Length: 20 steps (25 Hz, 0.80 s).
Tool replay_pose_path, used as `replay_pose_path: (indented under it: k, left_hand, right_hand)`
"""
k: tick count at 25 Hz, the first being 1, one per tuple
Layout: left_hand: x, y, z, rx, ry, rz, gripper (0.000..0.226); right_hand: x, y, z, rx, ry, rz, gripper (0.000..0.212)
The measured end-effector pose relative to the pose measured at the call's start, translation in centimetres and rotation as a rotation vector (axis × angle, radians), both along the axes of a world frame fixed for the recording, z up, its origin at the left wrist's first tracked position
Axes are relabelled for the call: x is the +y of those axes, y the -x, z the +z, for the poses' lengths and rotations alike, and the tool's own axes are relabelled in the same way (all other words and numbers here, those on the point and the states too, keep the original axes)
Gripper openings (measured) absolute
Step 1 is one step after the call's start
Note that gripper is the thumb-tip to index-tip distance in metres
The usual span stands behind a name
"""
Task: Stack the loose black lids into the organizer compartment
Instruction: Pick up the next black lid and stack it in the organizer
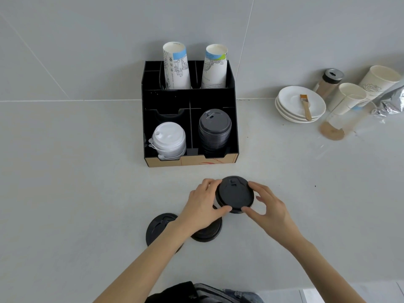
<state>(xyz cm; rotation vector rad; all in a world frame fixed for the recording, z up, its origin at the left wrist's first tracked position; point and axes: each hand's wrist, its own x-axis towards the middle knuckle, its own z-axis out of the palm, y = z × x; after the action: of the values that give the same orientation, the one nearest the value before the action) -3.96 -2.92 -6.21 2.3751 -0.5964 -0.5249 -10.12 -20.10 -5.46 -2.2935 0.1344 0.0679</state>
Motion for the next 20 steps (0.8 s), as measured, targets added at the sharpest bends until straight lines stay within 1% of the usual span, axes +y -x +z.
replay_pose_path:
  k: [5,7,10,13,17,20]
  left_hand:
    - [-0.1,-1.5,2.1,-0.049,0.18,0.161,0.064]
    - [-0.2,-2.1,2.8,-0.073,0.217,0.211,0.063]
    - [-0.5,-3.0,3.6,-0.115,0.255,0.281,0.063]
    - [-0.7,-4.2,4.2,-0.156,0.287,0.336,0.064]
    - [-1.0,-6.0,4.7,-0.207,0.273,0.415,0.065]
    - [-1.5,-7.6,5.0,-0.212,0.269,0.473,0.064]
  right_hand:
    - [0.9,-2.7,2.1,-0.132,-0.024,0.005,0.054]
    - [1.0,-3.9,2.9,-0.16,-0.032,0.011,0.055]
    - [1.1,-5.7,4.0,-0.201,0.016,0.033,0.056]
    - [1.1,-7.5,5.1,-0.198,0.033,0.066,0.057]
    - [0.9,-9.9,6.3,-0.213,0.04,0.085,0.056]
    - [0.7,-11.8,6.8,-0.194,0.095,0.108,0.053]
